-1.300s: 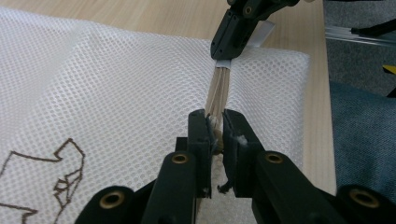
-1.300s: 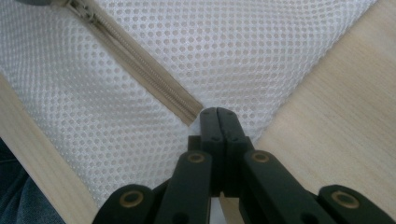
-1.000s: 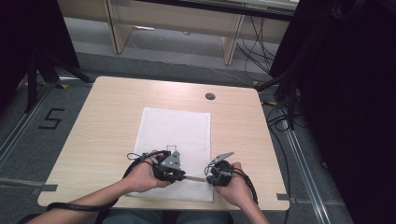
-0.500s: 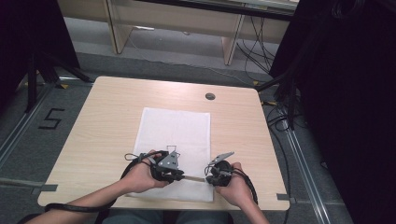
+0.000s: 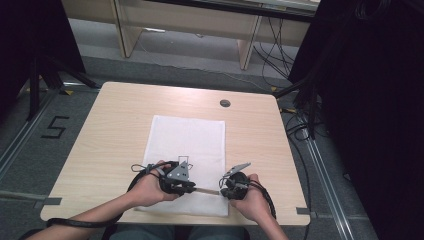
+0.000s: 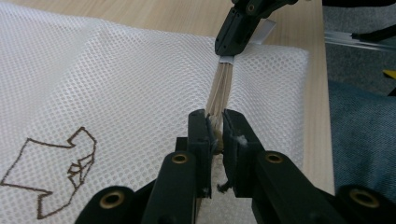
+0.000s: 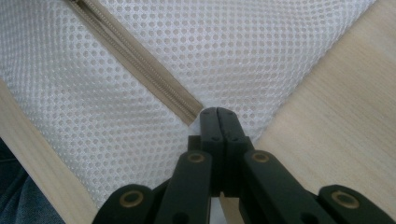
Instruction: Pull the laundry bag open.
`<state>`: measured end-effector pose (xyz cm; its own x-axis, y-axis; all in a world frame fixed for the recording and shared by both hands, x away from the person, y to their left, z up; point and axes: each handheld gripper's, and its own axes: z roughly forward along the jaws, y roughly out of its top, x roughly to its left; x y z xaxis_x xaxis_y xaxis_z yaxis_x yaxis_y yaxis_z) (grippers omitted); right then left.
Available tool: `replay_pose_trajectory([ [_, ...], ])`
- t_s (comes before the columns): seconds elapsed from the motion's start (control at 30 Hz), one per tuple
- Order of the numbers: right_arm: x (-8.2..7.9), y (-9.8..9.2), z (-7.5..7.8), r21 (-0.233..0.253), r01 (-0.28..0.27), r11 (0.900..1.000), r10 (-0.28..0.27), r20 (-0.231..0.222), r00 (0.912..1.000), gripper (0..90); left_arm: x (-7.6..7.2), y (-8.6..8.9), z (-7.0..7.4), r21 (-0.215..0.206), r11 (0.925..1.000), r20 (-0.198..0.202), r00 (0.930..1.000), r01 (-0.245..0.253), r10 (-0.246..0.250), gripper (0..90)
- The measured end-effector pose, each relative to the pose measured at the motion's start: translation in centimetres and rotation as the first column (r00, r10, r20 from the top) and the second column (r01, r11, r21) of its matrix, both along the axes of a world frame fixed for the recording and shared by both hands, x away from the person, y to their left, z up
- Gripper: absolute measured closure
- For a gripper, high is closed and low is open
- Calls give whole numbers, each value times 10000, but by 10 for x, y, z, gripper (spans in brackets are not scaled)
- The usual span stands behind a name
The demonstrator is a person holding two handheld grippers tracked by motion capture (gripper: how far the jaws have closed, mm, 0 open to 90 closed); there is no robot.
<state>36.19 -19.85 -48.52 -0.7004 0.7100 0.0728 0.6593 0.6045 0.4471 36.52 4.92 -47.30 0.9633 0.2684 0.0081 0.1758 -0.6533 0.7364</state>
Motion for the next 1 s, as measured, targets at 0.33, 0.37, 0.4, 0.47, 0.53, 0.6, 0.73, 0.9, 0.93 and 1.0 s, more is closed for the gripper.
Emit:
replay_pose_trajectory([
  [0.33, 0, 0, 0, -4, 13, 10000, -13, 18, 10000, 900, 1, 3, 1, 29, 10000, 22, 10000, 56, -56, 816],
  [0.37, 0, 0, 0, 0, 22, 10000, -22, 28, 10000, 900, 0, 3, 0, -70, 10000, -72, 10000, 26, -26, 816],
  [0.4, 0, 0, 0, -9, 19, 10000, -19, 23, 10000, 900, 0, 3, 0, 35, 10000, 15, 10000, 53, -54, 816],
  [0.47, 0, 0, 0, -16, 23, 10000, -23, 18, 10000, 900, 0, 3, 0, 50, 10000, -16, 10000, 80, -80, 816],
  [0.53, 0, 0, 0, -9, 7, 10000, -6, 45, 10000, 900, 0, 4, 0, 28, 10000, -5, 10000, 55, -55, 816],
  [0.6, 0, 0, 0, -18, 6, 10000, -6, 51, 10000, 900, -1, 3, 0, -5, 10000, -35, 10000, 47, -47, 816],
  [0.73, 0, 0, 0, -1, 14, 10000, -14, 30, 10000, 900, -1, 4, -1, 49, 9999, 20, 9999, 104, -105, 816],
  [0.9, 0, 0, 0, -28, -7, 10000, 7, 48, 10000, 900, -1, 7, -1, -2, 10000, -1, 10000, 28, -28, 817],
  [0.93, 0, 0, 0, -28, -7, 10000, 7, 48, 10000, 900, -1, 7, -1, -5, 10000, -34, 10000, 28, -28, 817],
  [1.0, 0, 0, 0, -36, -13, 10000, 13, 57, 10000, 900, -1, 7, -1, 14, 10000, -18, 10000, 36, -36, 816],
])
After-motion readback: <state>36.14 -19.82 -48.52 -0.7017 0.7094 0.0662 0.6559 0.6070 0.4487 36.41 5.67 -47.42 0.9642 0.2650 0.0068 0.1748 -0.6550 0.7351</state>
